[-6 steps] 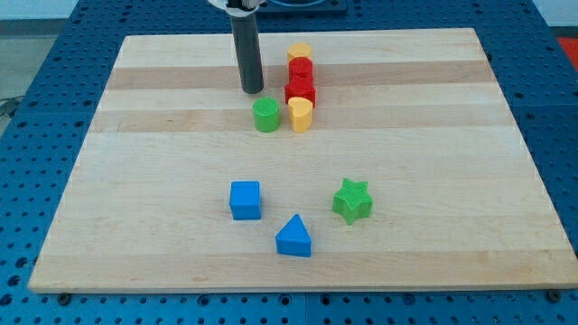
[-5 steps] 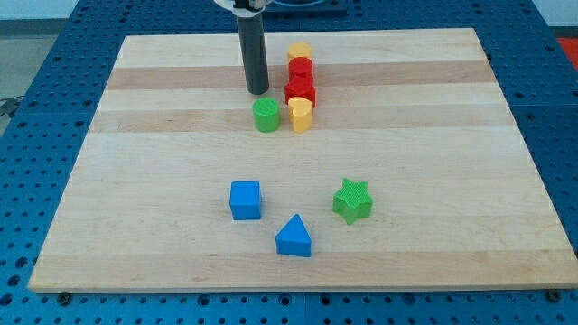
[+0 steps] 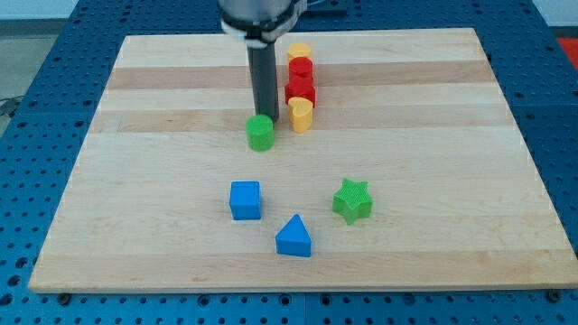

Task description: Place the green circle diagonally top left of blue cube

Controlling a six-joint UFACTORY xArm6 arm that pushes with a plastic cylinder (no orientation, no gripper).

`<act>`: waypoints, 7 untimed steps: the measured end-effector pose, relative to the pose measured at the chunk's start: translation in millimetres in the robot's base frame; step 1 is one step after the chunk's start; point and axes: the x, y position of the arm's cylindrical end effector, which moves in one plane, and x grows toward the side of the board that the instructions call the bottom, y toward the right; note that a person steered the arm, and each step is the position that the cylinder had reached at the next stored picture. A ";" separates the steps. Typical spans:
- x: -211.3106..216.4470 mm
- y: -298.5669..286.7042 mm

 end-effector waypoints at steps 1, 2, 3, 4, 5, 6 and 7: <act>11.6 -1.5; 11.8 -1.5; 13.3 -1.7; 25.9 -1.9; 26.6 5.0; 34.0 26.2; 34.7 27.7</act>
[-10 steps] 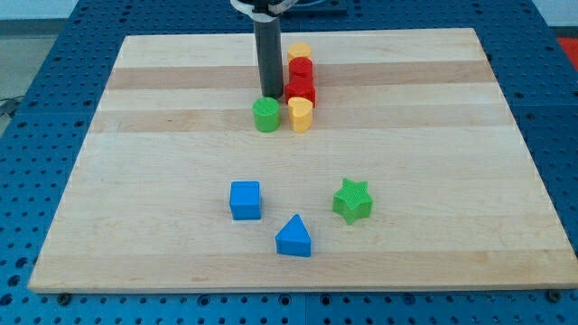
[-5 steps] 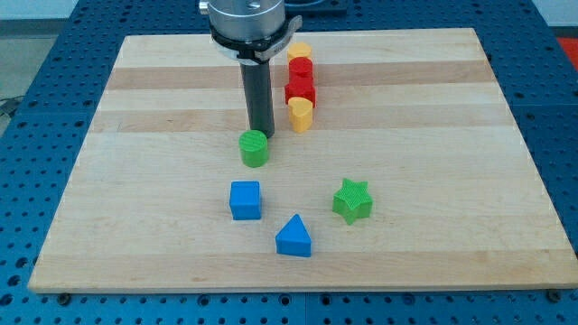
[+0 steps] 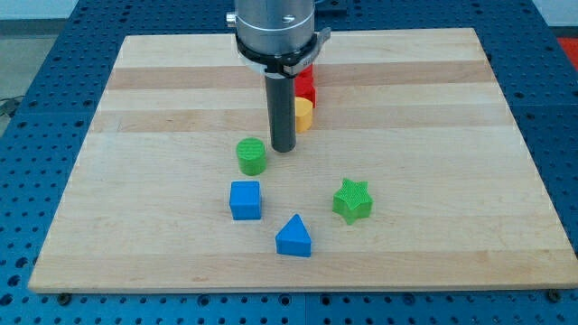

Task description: Place the green circle diagonally top left of blue cube

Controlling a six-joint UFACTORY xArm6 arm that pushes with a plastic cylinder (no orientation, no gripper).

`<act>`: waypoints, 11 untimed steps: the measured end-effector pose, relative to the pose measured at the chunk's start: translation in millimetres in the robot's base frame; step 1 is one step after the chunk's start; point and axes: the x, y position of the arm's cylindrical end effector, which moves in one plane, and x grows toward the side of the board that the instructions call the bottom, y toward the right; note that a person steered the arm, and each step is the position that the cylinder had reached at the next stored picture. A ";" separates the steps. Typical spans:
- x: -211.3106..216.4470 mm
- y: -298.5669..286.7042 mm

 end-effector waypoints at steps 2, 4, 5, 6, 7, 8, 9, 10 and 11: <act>16.4 -4.9; 16.4 -14.2; 16.4 -23.1; 16.4 -34.5; 16.4 -47.0; 16.4 -56.0; 16.4 -68.9; 16.4 -74.1; 12.5 -71.7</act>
